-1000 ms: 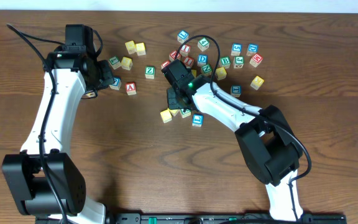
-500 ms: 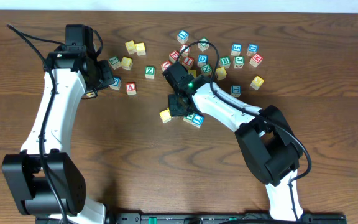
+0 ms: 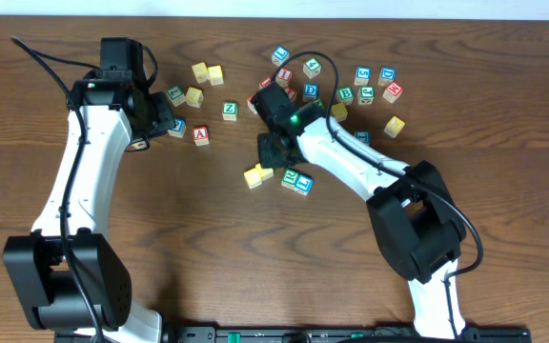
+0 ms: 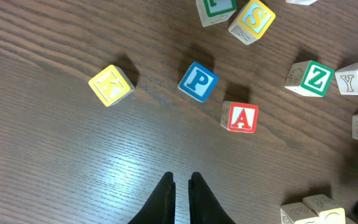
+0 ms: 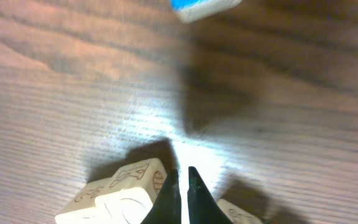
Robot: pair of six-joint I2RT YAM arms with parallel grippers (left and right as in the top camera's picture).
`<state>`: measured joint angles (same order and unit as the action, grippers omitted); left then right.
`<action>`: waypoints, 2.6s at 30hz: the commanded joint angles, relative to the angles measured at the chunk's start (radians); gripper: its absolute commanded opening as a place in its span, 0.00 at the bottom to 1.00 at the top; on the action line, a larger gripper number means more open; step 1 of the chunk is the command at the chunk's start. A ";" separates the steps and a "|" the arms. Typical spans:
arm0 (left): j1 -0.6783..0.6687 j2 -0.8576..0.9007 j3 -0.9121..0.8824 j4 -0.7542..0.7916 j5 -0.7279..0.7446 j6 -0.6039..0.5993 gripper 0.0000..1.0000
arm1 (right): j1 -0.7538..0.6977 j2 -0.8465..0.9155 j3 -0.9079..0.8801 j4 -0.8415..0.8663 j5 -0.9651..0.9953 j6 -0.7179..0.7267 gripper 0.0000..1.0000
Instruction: Spell out CORL
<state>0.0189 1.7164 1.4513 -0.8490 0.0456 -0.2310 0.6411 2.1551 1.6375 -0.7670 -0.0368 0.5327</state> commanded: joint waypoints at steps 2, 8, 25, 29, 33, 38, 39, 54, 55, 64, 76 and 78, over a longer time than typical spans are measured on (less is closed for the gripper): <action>0.002 0.003 -0.010 -0.002 -0.012 0.009 0.09 | -0.008 -0.016 0.029 -0.103 -0.021 -0.061 0.01; 0.002 0.003 -0.010 0.000 -0.012 0.009 0.09 | 0.027 -0.016 0.029 -0.193 -0.042 -0.106 0.01; 0.002 0.003 -0.010 0.002 -0.012 0.009 0.09 | 0.053 -0.051 0.033 -0.250 -0.015 -0.179 0.01; 0.002 0.003 -0.010 0.002 -0.012 0.009 0.09 | 0.026 -0.070 0.033 -0.288 -0.015 -0.128 0.01; 0.002 0.003 -0.010 0.002 -0.012 0.009 0.09 | -0.008 -0.070 0.032 -0.314 -0.014 -0.092 0.02; 0.002 0.003 -0.010 0.002 -0.012 0.009 0.09 | -0.006 -0.069 0.032 -0.266 -0.050 -0.322 0.12; 0.002 0.003 -0.010 0.002 -0.012 0.009 0.09 | -0.001 -0.069 0.031 -0.264 -0.055 -0.391 0.14; 0.002 0.003 -0.010 0.001 -0.012 0.009 0.09 | 0.023 -0.061 -0.025 -0.265 -0.113 -0.740 0.48; 0.002 0.003 -0.010 0.001 -0.012 0.009 0.09 | 0.023 -0.060 -0.029 -0.264 -0.113 -0.740 0.47; 0.002 0.003 -0.010 0.001 -0.012 0.009 0.09 | 0.029 -0.058 -0.077 -0.243 -0.112 -0.740 0.41; 0.002 0.003 -0.010 0.001 -0.012 0.009 0.09 | 0.018 -0.059 -0.077 -0.188 0.059 -0.125 0.20; 0.002 0.003 -0.010 0.001 -0.012 0.009 0.09 | 0.005 -0.059 -0.077 -0.184 0.060 0.040 0.20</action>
<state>0.0189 1.7164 1.4479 -0.8455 0.0456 -0.2310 0.6621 2.1078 1.5639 -0.9569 -0.0486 0.2558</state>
